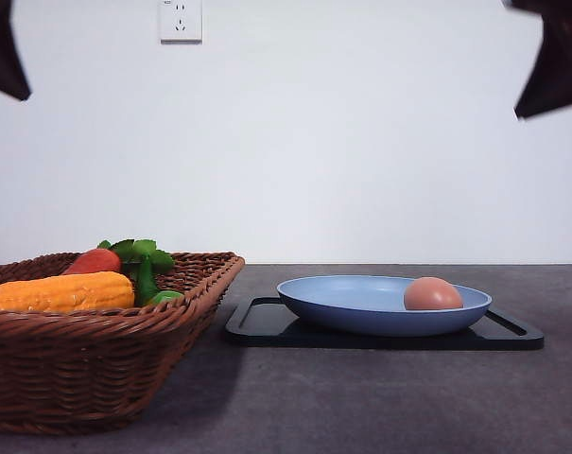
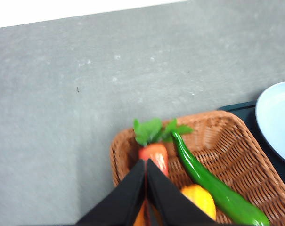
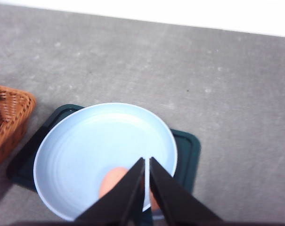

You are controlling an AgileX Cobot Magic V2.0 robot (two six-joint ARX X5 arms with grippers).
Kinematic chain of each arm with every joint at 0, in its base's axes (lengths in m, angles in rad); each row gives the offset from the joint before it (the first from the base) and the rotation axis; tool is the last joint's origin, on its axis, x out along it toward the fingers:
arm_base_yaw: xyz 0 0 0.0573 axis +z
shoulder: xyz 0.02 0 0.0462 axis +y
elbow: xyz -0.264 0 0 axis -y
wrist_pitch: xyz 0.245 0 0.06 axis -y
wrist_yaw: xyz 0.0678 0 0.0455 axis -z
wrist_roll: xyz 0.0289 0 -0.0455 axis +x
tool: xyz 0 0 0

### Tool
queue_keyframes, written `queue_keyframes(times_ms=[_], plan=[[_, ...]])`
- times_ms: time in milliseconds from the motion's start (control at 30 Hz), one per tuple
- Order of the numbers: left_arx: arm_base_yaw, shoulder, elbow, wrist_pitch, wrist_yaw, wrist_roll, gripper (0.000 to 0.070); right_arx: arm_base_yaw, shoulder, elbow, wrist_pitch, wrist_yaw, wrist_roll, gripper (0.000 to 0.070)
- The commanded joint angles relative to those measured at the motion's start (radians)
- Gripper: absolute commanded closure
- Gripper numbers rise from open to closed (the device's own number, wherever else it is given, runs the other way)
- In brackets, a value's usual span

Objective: Transfer egg from basket to plate and serve

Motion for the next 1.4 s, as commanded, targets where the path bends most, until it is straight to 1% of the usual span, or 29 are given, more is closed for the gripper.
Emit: queue_keyframes(times_ms=[0, 67, 167, 200, 667, 733, 767, 867, 900, 967, 1067, 1167, 1367], plan=[[-0.010, -0.059, -0.055, 0.015, 0.014, -0.046, 0.0700, 0.010, -0.019, -0.057, 0.070, 0.004, -0.005, 0.0700], [-0.017, -0.128, -0.104, 0.005, 0.021, -0.079, 0.0700, 0.010, -0.038, -0.111, 0.107, 0.003, 0.001, 0.0700], [-0.029, -0.190, -0.120, -0.058, 0.028, -0.141, 0.0700, 0.010, -0.043, -0.138, 0.098, 0.003, 0.026, 0.0700], [-0.030, -0.202, -0.120, -0.072, 0.028, -0.147, 0.0700, 0.010, -0.042, -0.138, 0.095, 0.004, 0.022, 0.0700], [-0.031, -0.216, -0.119, -0.063, 0.028, -0.150, 0.0700, 0.010, -0.043, -0.138, 0.099, 0.003, 0.020, 0.0700], [-0.036, -0.247, -0.119, -0.073, 0.027, -0.148, 0.0700, 0.010, -0.043, -0.138, 0.099, 0.004, 0.020, 0.0700], [-0.036, -0.276, -0.119, -0.080, 0.027, -0.145, 0.0700, 0.010, -0.043, -0.138, 0.099, 0.004, 0.020, 0.0700], [-0.029, -0.418, -0.119, -0.097, 0.028, -0.046, 0.0700, 0.010, -0.043, -0.138, 0.099, 0.004, 0.020, 0.0700], [-0.023, -0.471, -0.121, -0.105, 0.028, -0.029, 0.0700, 0.010, -0.043, -0.138, 0.099, 0.004, 0.020, 0.0700], [-0.007, -0.565, -0.127, -0.108, 0.027, -0.015, 0.0700, 0.010, -0.043, -0.138, 0.099, 0.004, 0.021, 0.0700], [0.050, -0.672, -0.143, -0.101, 0.012, 0.020, 0.0700, 0.010, -0.043, -0.138, 0.099, 0.004, 0.020, 0.0700], [0.127, -0.732, -0.181, -0.081, 0.012, 0.063, 0.0700, 0.010, -0.043, -0.138, 0.099, 0.003, 0.020, 0.0700], [0.256, -0.769, -0.324, 0.005, 0.013, 0.073, 0.0700, 0.010, -0.043, -0.138, 0.099, 0.004, 0.020, 0.0700]])
